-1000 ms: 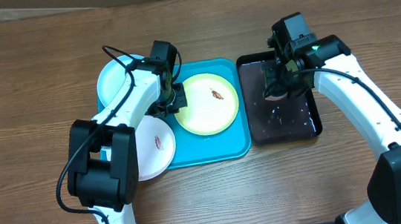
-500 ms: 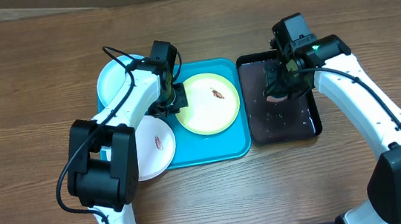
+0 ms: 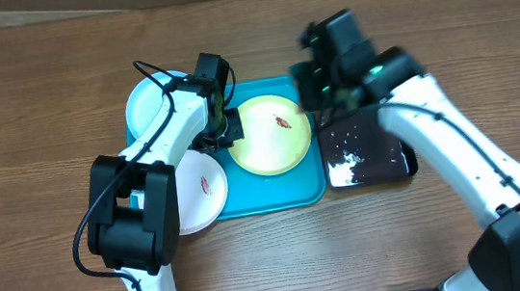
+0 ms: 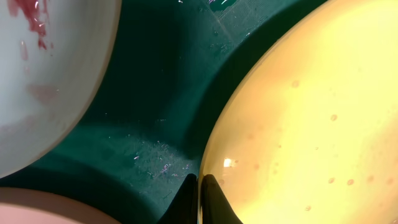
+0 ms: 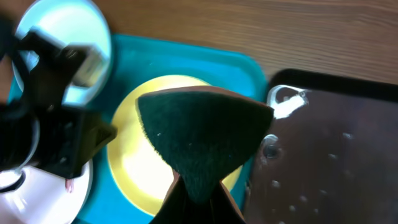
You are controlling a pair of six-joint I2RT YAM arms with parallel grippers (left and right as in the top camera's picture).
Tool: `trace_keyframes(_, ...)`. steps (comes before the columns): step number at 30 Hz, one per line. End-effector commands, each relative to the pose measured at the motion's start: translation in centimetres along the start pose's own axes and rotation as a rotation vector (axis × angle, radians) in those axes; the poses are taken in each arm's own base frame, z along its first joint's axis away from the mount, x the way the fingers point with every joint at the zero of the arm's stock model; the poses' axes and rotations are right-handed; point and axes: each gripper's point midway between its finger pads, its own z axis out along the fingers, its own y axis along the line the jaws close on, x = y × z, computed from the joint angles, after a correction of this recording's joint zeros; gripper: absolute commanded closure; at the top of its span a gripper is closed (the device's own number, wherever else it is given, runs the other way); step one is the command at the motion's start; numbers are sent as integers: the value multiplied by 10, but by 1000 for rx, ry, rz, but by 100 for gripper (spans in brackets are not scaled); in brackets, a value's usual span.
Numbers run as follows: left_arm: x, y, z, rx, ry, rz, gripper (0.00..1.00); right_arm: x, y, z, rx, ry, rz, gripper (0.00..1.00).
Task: Clean dirty plates on tray and stack at the side
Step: 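Scrub the yellow plate's stain with the sponge in the right gripper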
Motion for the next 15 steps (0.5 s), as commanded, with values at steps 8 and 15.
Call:
trace_keyframes(8, 2, -3, 2, 1, 13, -10, 96, 17, -6, 65, 312, 40, -165, 96)
trace_keyframes(15, 2, -3, 2, 1, 13, -10, 96, 22, -17, 92, 347, 62, -161, 96)
